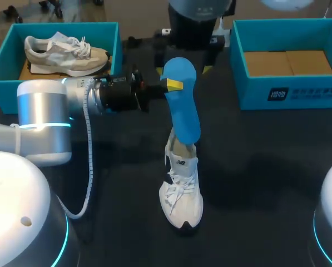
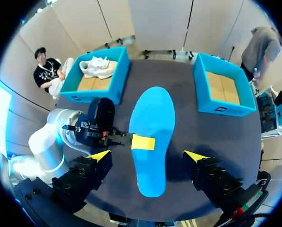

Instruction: Take the shoe out of the shoebox, open the shoe tongue, remove and reinsert the insole, then place the shoe into the shoebox

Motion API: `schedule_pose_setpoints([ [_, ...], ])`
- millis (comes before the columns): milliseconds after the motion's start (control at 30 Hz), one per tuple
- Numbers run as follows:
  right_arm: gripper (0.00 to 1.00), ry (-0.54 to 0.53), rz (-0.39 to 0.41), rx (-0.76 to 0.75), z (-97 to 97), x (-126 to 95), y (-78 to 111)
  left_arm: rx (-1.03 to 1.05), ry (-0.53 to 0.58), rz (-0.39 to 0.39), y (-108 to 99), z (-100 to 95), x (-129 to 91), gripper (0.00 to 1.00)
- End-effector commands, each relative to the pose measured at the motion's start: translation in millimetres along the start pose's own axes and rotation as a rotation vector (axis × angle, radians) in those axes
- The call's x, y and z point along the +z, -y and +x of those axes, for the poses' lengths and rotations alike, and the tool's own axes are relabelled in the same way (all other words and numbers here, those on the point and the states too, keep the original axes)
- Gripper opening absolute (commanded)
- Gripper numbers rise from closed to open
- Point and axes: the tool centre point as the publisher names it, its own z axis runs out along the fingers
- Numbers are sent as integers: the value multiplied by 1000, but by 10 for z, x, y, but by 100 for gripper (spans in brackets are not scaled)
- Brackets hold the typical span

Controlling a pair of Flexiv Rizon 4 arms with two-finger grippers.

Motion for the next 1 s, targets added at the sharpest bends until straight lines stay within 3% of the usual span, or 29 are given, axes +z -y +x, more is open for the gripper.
schedule_pose_setpoints([
  [33, 100, -150, -11, 17, -300, 15, 61, 0, 1, 3, -12, 3, -3, 0],
  [500, 100, -485, 54, 61, -624, 73, 83, 0, 1, 3, -12, 3, -3, 0],
  [800, 100, -698, 51, 106, -790, 103, 59, 0, 1, 3, -12, 3, -3, 0],
  [1000, 100, -743, 80, 123, -844, 125, 45, 0, 1, 3, -12, 3, -3, 0],
])
